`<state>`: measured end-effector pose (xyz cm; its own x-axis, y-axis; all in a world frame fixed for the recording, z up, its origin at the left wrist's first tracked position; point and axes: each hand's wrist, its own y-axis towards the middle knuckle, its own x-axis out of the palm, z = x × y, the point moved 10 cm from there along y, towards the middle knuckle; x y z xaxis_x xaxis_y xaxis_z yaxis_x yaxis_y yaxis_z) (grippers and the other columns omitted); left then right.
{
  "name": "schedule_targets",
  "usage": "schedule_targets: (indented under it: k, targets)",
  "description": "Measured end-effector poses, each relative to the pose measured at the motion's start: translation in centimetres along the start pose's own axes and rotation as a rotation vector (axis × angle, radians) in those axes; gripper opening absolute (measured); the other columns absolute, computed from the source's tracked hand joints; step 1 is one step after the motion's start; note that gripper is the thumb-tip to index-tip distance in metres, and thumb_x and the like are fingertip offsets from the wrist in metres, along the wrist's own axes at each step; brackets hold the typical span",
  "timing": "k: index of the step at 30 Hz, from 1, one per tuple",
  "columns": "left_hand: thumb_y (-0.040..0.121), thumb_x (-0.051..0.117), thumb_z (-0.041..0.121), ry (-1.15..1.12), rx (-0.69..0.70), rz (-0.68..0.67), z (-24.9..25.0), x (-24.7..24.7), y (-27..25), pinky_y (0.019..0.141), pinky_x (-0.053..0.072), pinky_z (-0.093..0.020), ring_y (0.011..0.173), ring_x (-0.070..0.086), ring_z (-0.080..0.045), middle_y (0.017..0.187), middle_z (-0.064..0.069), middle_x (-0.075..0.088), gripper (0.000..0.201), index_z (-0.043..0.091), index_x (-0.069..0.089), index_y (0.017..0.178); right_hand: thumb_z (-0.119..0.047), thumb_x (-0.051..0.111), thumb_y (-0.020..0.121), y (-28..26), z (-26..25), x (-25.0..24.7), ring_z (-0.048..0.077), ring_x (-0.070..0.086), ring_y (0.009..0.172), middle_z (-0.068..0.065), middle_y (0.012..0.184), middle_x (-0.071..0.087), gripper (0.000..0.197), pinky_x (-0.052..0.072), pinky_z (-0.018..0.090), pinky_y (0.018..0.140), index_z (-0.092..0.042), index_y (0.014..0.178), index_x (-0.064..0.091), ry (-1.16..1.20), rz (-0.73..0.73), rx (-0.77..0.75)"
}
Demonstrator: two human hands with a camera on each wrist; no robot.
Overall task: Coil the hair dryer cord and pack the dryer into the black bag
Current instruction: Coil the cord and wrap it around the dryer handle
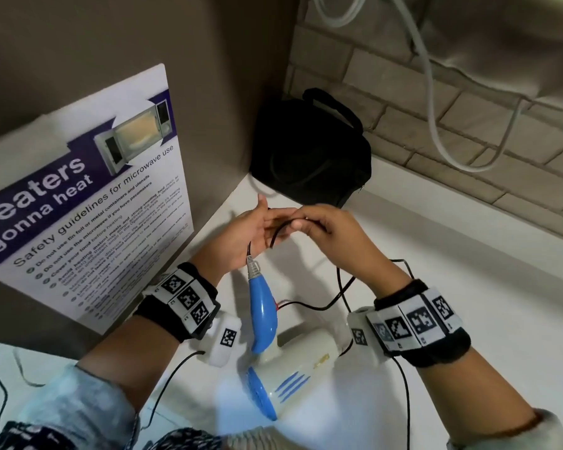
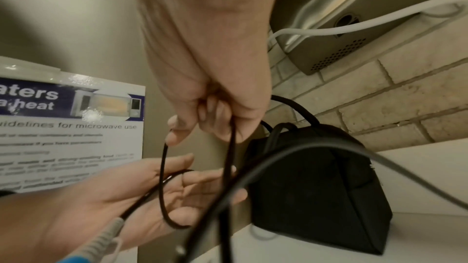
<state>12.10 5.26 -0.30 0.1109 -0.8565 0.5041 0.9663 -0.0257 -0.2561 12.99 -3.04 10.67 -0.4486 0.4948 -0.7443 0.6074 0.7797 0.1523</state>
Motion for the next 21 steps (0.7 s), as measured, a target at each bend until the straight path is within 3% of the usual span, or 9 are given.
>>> schedule_targets:
  k: [2,4,6,8,10,12,13,16,21]
  targets:
    - [0.098,0.010,0.051,0.011,-0.003,-0.089,0.4,1.2,-0.3,0.099,0.048,-0.027,0.115,0.062,-0.022,0.123,-0.018,0.064,0.071,0.004,0.058,0.122,-0.020,0.058,0.092,0.7,0.3,-0.9,0.012,0.057,0.081,-0.007,0.078,0.063,0.015,0.041,0.016,0.073,-0.013,0.092,0.071,-0.045,0.063,0.008]
    - [0.097,0.008,0.053,0.063,-0.016,-0.175,0.6,2.5,-0.8,0.102,0.046,-0.029,0.119,0.060,-0.026,0.125,-0.020,0.062,0.074,0.004,0.057,0.122,-0.020,0.059,0.091,1.2,0.2,-1.6,0.010,0.052,0.077,-0.009,0.072,0.056,0.013,0.038,0.014,0.068,-0.013,0.088,0.070,-0.107,0.123,-0.001]
    - [0.096,0.006,0.054,0.134,-0.036,-0.234,0.6,3.6,-1.4,0.102,0.046,-0.029,0.116,0.061,-0.027,0.123,-0.021,0.063,0.076,0.004,0.057,0.123,-0.021,0.061,0.090,1.5,0.3,-1.8,0.011,0.052,0.075,-0.006,0.072,0.058,0.012,0.039,0.020,0.066,-0.014,0.086,0.069,-0.154,0.161,-0.002]
    - [0.095,0.008,0.054,0.219,-0.065,-0.260,0.4,4.2,-2.0,0.097,0.050,-0.026,0.104,0.068,-0.026,0.111,-0.018,0.070,0.077,0.002,0.058,0.119,-0.026,0.063,0.088,1.6,1.1,-1.7,0.009,0.051,0.069,-0.006,0.070,0.057,0.014,0.038,0.022,0.062,-0.015,0.083,0.068,-0.192,0.168,0.016]
    - [0.098,0.014,0.050,0.298,-0.084,-0.245,0.1,4.1,-2.4,0.082,0.055,-0.024,0.072,0.071,-0.018,0.084,-0.012,0.074,0.068,0.002,0.061,0.106,-0.035,0.063,0.087,1.3,2.0,-1.8,0.009,0.049,0.065,-0.007,0.067,0.054,0.020,0.039,0.024,0.058,-0.016,0.080,0.067,-0.228,0.149,0.033]
    - [0.100,0.022,0.043,0.321,-0.099,-0.234,0.1,3.7,-2.7,0.084,0.056,-0.031,0.040,0.053,-0.010,0.055,-0.009,0.063,0.056,0.004,0.061,0.090,-0.042,0.061,0.087,1.0,3.2,-1.6,0.010,0.051,0.065,-0.006,0.068,0.056,0.027,0.042,0.029,0.060,-0.017,0.078,0.067,-0.265,0.074,0.060]
    - [0.100,0.025,0.042,0.320,-0.124,-0.240,-0.1,3.5,-2.9,0.087,0.056,-0.035,0.032,0.044,-0.008,0.046,-0.008,0.055,0.054,0.004,0.060,0.084,-0.044,0.059,0.088,0.9,3.9,-1.4,0.011,0.052,0.064,-0.005,0.068,0.058,0.029,0.044,0.031,0.061,-0.017,0.078,0.066,-0.290,0.014,0.080]
    - [0.099,0.027,0.043,0.383,-0.243,-0.270,-1.0,3.0,-3.6,0.077,0.059,-0.033,0.025,0.036,-0.005,0.032,-0.003,0.042,0.053,0.006,0.056,0.076,-0.043,0.052,0.092,0.0,5.5,-0.5,0.010,0.048,0.057,-0.003,0.062,0.057,0.032,0.044,0.036,0.063,-0.018,0.078,0.065,-0.314,-0.127,0.117]
    - [0.095,0.029,0.046,0.487,-0.344,-0.336,-0.9,1.9,-5.1,0.055,0.059,-0.026,0.021,0.029,-0.003,0.029,0.000,0.031,0.053,0.003,0.053,0.076,-0.039,0.043,0.097,-1.5,8.3,0.4,0.007,0.045,0.055,-0.010,0.058,0.048,0.033,0.041,0.031,0.061,-0.019,0.077,0.059,-0.280,-0.154,0.185]
